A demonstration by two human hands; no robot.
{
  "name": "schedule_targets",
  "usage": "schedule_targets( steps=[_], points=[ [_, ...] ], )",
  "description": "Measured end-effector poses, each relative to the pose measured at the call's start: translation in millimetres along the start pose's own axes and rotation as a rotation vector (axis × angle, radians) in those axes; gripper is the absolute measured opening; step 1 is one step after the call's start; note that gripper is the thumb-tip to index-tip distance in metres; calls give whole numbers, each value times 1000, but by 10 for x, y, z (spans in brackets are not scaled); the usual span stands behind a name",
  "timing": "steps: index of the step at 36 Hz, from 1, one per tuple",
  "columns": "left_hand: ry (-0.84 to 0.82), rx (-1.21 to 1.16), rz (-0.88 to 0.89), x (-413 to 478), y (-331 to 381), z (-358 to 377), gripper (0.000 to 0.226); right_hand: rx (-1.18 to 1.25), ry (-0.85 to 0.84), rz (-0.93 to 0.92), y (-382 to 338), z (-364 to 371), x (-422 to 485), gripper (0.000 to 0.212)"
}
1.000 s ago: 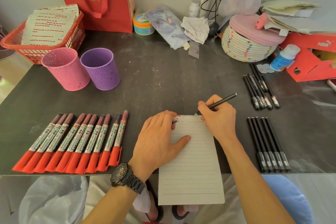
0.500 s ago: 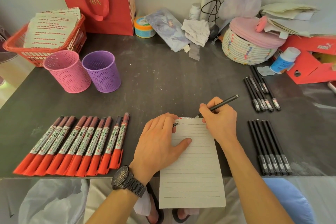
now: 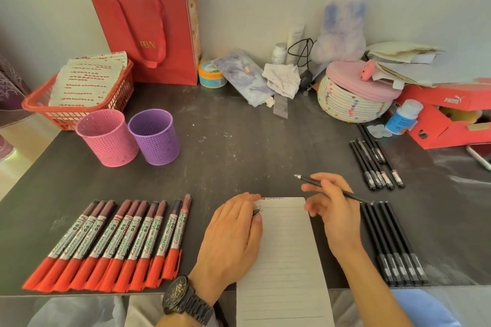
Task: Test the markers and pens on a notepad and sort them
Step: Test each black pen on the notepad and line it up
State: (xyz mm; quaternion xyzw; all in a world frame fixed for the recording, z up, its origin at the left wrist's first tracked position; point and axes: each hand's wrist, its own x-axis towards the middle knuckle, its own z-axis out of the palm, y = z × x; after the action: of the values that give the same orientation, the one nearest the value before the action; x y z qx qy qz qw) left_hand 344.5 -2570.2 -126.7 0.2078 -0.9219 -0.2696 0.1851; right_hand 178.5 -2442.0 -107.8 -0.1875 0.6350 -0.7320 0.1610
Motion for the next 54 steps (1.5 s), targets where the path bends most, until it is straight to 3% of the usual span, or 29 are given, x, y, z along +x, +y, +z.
schedule_targets(
  steps=[6,11,13,18,21,31,36,54],
  points=[
    [100,83,-6,27,16,11,29,36,-18,60,43,-103,-264,32],
    [29,118,-29,32,-2,13,46,5,-21,9,41,-71,-279,16],
    [-15,114,-47,36,4,8,53,47,-22,15,44,-71,-265,19],
    [15,-14,-104,11,-12,20,20,91,-55,-5,73,-128,-273,20],
    [11,-31,-95,0,-48,35,15,76,-66,-16,67,-135,-268,23],
    [52,-163,-85,7,-92,28,18,134,-113,17,72,-126,-286,25],
    [70,-210,-83,12,-95,16,28,92,-133,16,78,-131,-293,13],
    [92,-219,-28,13,-94,-5,23,16,-165,4,56,-102,-304,9]
  ],
)
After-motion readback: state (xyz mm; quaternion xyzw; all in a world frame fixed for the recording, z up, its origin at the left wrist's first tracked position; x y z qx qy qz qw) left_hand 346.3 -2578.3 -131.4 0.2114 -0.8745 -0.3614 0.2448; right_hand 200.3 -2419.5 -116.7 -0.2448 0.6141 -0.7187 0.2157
